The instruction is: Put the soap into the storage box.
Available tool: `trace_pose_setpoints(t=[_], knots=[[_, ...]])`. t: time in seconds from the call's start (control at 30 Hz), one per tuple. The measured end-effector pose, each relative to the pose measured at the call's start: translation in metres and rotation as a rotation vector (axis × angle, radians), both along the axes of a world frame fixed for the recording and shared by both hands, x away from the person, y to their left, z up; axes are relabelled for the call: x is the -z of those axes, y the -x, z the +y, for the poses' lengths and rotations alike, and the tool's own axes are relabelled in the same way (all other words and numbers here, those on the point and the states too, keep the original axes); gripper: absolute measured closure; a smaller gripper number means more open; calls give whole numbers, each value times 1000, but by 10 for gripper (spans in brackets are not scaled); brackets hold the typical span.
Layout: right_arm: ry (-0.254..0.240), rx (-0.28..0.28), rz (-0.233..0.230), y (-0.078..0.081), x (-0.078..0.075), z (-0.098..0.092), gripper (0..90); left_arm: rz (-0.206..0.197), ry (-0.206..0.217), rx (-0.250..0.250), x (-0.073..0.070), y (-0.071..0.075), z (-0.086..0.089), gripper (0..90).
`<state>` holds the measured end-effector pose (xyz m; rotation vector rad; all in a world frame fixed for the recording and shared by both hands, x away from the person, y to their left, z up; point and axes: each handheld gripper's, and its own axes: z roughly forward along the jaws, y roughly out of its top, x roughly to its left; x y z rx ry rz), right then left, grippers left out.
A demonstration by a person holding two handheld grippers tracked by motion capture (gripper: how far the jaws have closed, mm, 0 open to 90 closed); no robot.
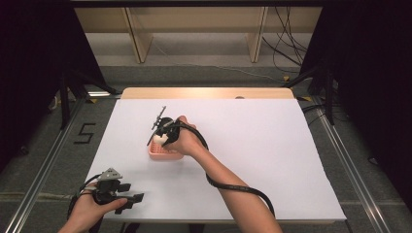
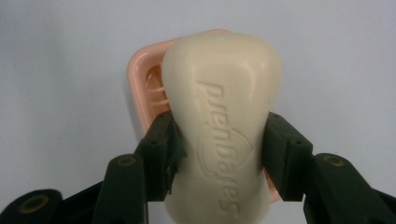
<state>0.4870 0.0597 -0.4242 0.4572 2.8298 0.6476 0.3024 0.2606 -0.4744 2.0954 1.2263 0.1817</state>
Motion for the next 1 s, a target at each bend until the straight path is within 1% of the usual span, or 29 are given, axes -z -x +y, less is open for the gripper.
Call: trace_pose_setpoints(t=[0.03,0.07,0.13,0.17,0.2,0.23,0.27,0.3,0.33,0.37,0.4,0.5,0.53,0.6,0.63,0.67,0.7,0.73,0.77,0.8,0.9,0.93,0.97,1.0], knots=[[0,0,0,0,0,0,503,0,0,0,0,0,0,304],[7,5,9,0,1,0,497,1,-2,4,0,0,0,304],[7,6,0,0,2,-1,494,1,-3,0,0,0,0,304],[8,16,2,0,2,-1,492,0,-2,3,0,0,0,304],[6,10,1,-1,2,-2,487,0,-2,3,0,0,0,304],[-1,7,4,-1,2,-2,481,0,-2,3,0,0,0,304],[-5,24,16,1,2,-3,474,0,-2,3,0,0,0,304],[-15,21,10,0,1,-3,457,0,-2,3,0,0,0,304],[-37,15,8,0,0,-3,431,0,-1,-1,0,0,0,304],[-40,17,4,1,-1,-4,408,1,-3,1,0,0,0,304],[-47,13,5,1,-2,-4,394,2,5,8,0,0,0,304],[-61,13,0,3,-6,-7,376,-1,6,8,0,1,0,304],[-66,12,-3,4,-7,-9,375,0,-2,2,0,0,0,304],[-65,18,-5,7,-9,-14,375,-1,-2,-1,0,0,1,304],[-65,21,-8,8,-10,-18,375,-6,1,-3,0,0,1,304],[-66,27,-9,10,-10,-22,375,-9,-7,-6,-1,1,0,305],[-68,32,-15,12,-10,-27,375,-5,8,2,0,0,1,305],[-66,38,-12,14,-11,-33,375,-12,-1,3,-1,1,1,306],[-70,41,-15,16,-12,-40,375,-14,4,-1,-1,1,1,306],[-73,63,-15,19,-13,-49,375,-11,12,6,-1,0,1,307],[-65,89,-9,26,-13,-72,375,-13,9,1,-1,1,1,307],[-65,88,-8,29,-12,-81,375,-14,8,0,-1,0,1,308],[-65,95,-14,33,-12,-90,375,-16,12,-5,-1,1,1,308],[-67,109,-6,39,-10,-99,374,-21,8,-15,0,0,1,308]])
